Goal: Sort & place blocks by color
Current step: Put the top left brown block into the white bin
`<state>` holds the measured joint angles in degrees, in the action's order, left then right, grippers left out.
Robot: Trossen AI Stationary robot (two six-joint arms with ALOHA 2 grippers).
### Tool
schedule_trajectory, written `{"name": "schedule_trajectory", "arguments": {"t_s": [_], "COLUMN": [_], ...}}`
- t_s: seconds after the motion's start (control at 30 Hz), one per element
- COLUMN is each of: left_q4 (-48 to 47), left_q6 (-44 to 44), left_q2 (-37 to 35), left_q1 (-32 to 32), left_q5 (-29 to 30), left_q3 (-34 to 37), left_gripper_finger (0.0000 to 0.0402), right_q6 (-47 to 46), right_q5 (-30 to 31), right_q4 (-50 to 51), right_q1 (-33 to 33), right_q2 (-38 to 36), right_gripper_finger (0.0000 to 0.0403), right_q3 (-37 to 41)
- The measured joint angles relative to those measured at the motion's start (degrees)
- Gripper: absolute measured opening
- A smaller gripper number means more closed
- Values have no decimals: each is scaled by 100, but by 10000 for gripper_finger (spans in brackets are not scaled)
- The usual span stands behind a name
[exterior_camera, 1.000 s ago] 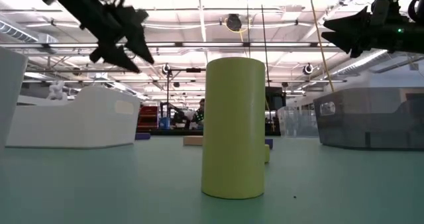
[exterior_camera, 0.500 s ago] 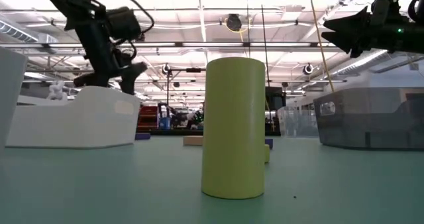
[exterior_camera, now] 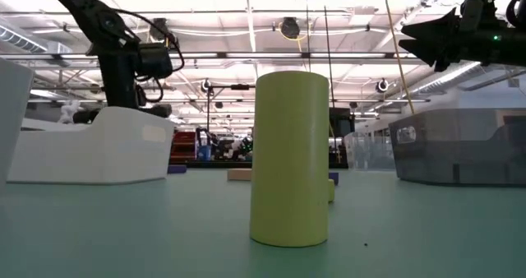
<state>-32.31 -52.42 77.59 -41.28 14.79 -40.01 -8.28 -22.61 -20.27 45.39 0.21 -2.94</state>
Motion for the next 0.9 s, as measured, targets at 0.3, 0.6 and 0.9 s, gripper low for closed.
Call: {"name": "schedule_trajectory", "arguments": {"t_s": [0.3,0.6,0.9], "left_q4": [526,814,717], "left_q6": [-586,-376,-19], "left_q2": [648,1071,1095], "left_q1": [16,17,5], "left_q5": [-1,24,65], "left_q3": [0,-3,-7], "left_gripper_finger": [273,271,147], "right_q6": [0,0,1], "right_q5": [1,1,0], "right_q4": [2,2,0], "right_q1": [0,0,0], "right_q2": [0,0,0], "right_gripper_finger": [270,270,270], "right_q3": [1,0,0]}}
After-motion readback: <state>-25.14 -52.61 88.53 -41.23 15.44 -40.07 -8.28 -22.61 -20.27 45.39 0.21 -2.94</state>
